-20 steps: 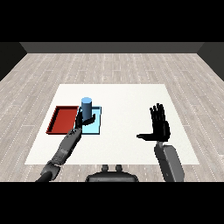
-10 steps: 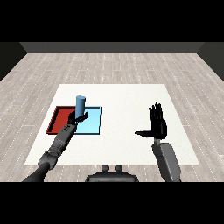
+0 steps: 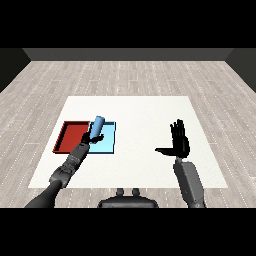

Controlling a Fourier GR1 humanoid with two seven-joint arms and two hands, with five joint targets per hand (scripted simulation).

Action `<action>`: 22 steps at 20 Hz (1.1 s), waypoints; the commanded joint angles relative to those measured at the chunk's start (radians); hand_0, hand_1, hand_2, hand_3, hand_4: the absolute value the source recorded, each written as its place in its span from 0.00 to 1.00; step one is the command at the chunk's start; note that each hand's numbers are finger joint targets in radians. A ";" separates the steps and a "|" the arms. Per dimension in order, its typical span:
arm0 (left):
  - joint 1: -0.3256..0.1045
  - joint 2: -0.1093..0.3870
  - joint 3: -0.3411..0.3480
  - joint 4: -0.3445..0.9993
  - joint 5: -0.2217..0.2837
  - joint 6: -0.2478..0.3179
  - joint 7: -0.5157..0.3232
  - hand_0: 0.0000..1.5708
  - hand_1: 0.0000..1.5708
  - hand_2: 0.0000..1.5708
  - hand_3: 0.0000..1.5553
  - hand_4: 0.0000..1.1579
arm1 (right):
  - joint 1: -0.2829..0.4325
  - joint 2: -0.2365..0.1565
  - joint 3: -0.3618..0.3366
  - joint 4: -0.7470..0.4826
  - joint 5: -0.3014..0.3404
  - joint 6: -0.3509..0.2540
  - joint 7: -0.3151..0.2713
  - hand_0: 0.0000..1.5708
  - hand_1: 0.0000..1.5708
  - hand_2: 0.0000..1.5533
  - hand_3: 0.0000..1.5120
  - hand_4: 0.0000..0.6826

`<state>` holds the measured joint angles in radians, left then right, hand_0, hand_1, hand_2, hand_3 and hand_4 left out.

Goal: Pick the blue can and put it in the blue box

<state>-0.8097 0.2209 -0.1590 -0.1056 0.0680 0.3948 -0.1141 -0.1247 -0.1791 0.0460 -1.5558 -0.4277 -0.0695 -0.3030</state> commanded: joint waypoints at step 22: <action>0.058 -0.021 0.152 -0.189 0.083 0.256 -0.331 0.00 0.00 0.00 0.00 0.00 | 0.054 0.023 -0.017 -0.040 -0.034 0.070 -0.028 0.00 0.00 0.00 0.00 0.00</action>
<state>-0.7743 0.1791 -0.0594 -0.1899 0.1094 0.6080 -0.2850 -0.0903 -0.1500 0.0368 -1.6022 -0.4511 -0.0264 -0.3156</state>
